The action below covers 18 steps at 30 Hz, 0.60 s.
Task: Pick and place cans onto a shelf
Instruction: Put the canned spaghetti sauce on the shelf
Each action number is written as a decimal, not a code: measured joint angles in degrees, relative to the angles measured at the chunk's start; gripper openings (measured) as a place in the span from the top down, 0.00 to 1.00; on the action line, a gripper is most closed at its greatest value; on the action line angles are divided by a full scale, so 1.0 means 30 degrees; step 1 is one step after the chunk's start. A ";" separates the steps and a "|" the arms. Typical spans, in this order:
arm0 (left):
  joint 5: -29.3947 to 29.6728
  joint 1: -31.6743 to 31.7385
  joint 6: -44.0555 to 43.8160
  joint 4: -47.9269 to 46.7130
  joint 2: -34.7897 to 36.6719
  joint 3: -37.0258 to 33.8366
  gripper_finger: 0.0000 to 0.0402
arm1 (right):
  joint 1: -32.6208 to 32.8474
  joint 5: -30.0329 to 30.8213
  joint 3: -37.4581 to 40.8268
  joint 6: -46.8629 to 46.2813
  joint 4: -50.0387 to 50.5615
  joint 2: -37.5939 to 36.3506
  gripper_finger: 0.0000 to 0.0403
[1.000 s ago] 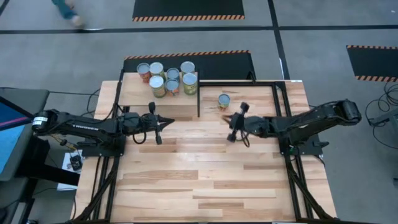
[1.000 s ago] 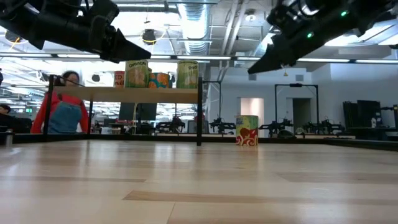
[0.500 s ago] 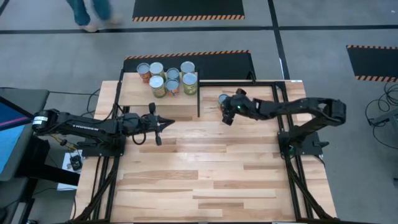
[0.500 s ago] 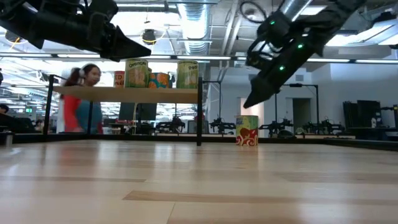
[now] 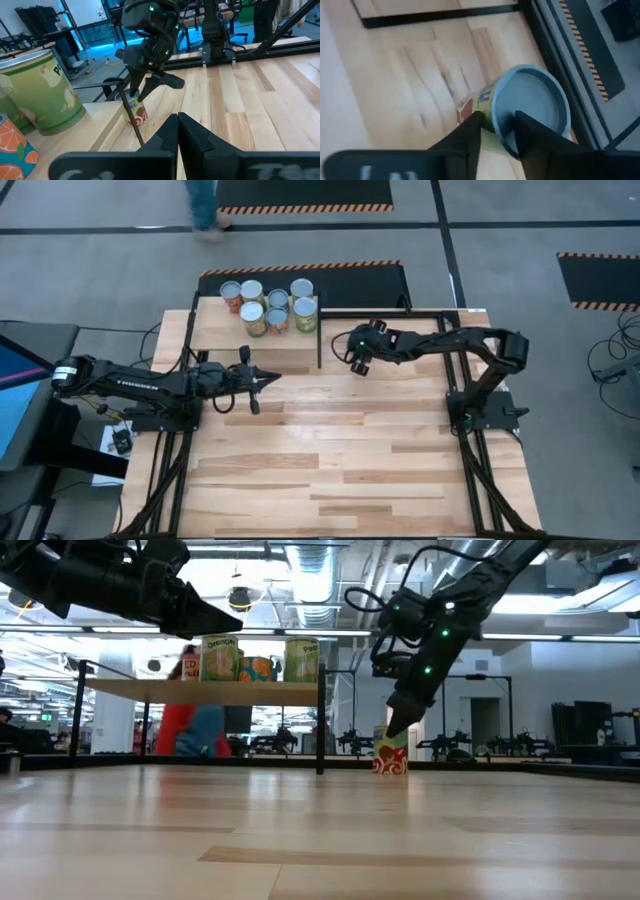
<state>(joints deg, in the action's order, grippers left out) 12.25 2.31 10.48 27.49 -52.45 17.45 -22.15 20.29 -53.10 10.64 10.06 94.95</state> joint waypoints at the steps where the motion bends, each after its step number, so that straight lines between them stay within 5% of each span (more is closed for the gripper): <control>1: 0.0004 0.0000 -0.0015 -0.0040 0.0000 0.0000 1.00 | -0.0044 0.0011 -0.0138 0.0154 -0.0036 0.0162 0.67; 11: 0.0022 0.0000 -0.0008 -0.0137 0.0000 0.0000 1.00 | 0.0664 -0.0374 -0.1195 0.1092 0.1405 -0.0401 0.94; 18: 0.0026 -0.0022 -0.0066 -0.0473 -0.0007 0.0000 1.00 | 0.2893 -0.0955 -0.1750 0.0593 0.4558 -0.2610 0.96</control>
<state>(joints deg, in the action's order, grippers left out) 12.33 2.24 10.28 26.07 -52.47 17.45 -13.47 17.42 -58.35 12.41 23.74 87.12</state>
